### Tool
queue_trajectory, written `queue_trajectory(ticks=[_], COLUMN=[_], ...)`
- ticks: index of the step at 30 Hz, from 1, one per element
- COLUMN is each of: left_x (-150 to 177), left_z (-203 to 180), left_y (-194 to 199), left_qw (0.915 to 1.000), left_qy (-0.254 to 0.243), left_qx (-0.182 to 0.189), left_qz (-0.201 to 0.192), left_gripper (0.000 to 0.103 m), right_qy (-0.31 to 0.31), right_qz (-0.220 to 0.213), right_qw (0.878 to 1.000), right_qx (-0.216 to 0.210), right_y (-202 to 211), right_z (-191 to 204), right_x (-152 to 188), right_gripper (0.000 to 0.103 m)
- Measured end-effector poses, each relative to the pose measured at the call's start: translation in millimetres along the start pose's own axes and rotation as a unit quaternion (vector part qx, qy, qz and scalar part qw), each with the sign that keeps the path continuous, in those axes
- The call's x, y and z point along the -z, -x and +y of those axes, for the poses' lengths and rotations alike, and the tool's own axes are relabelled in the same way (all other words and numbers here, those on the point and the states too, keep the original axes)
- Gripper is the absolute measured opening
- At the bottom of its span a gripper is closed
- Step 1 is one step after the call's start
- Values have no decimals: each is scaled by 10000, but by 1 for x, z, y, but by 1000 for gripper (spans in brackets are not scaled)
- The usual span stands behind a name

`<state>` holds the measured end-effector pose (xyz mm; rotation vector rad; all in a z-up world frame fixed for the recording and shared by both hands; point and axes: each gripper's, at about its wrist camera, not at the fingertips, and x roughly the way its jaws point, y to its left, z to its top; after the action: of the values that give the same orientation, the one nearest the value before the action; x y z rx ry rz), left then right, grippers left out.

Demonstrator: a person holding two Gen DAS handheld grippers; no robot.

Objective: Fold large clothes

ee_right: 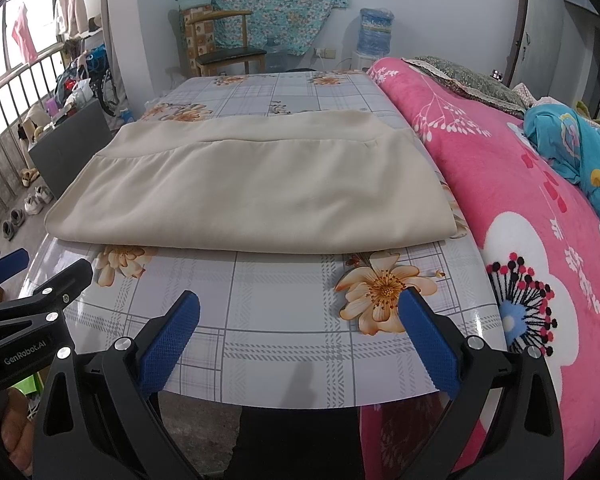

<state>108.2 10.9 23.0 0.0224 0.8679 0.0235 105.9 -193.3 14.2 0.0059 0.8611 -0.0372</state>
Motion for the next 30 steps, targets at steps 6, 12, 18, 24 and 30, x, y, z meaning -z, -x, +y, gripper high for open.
queue_trajectory(ticks=[6, 12, 18, 24, 30], left_x=[0, 0, 0, 0, 0], left_z=[-2, -1, -1, -2, -1], left_y=[0, 0, 1, 1, 1], left_qw=[10000, 10000, 10000, 10000, 10000], left_qy=[-3, 2, 4, 11, 14], left_qx=[6, 7, 10, 18, 20], left_qz=[0, 1, -1, -4, -6], left_gripper=[95, 95, 95, 95, 95], right_qy=[-1, 9, 10, 19, 44], right_qz=[-3, 6, 4, 12, 16], right_qw=[10000, 10000, 10000, 10000, 10000], right_qx=[-5, -4, -3, -10, -12], right_y=[0, 0, 0, 0, -1], right_z=[-1, 0, -1, -1, -1], right_x=[0, 0, 0, 0, 0], right_gripper=[97, 97, 97, 97, 97])
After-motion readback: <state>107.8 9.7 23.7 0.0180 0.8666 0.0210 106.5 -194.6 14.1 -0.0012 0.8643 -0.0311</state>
